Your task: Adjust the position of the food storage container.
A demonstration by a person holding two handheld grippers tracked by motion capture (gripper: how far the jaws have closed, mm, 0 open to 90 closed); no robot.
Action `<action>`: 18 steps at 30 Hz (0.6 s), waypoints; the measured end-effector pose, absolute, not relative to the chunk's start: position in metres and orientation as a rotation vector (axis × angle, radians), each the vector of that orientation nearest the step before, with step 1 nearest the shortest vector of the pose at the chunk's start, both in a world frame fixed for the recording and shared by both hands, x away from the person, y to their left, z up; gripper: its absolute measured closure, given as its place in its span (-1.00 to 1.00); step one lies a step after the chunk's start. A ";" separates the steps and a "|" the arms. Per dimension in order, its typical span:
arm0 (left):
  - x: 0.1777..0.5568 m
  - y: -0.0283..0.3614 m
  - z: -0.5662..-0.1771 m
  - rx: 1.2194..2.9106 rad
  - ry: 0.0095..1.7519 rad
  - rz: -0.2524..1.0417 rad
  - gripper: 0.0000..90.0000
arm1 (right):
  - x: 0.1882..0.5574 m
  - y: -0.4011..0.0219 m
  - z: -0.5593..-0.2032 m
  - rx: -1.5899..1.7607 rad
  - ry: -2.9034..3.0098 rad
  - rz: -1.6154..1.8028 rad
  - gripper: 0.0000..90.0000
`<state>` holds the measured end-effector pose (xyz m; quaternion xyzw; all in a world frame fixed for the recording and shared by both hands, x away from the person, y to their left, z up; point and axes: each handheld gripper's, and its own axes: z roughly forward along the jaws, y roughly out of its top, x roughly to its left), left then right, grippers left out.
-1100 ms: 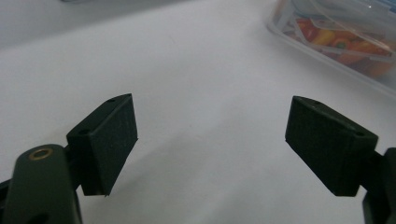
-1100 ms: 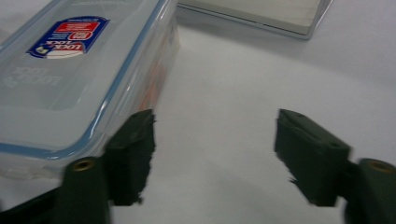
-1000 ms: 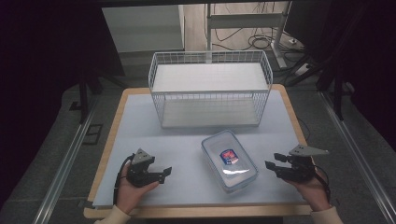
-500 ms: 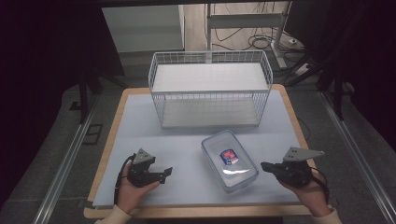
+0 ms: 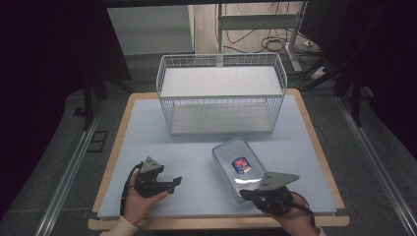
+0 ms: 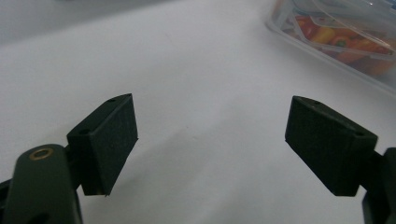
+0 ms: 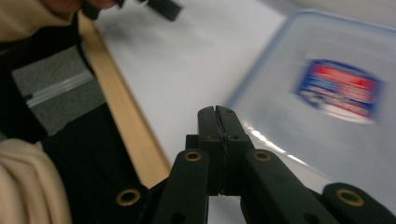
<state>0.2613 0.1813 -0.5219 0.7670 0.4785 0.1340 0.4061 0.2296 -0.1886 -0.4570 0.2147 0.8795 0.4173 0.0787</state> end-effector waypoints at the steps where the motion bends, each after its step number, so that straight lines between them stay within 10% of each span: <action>1: 0.261 0.181 -0.522 1.935 1.207 0.336 -0.62 | 0.226 -0.182 -0.459 0.626 2.644 1.234 1.00; 18: 0.263 0.183 -0.524 1.945 1.206 0.323 -0.62 | 0.214 -0.149 -0.493 0.527 2.618 0.960 1.00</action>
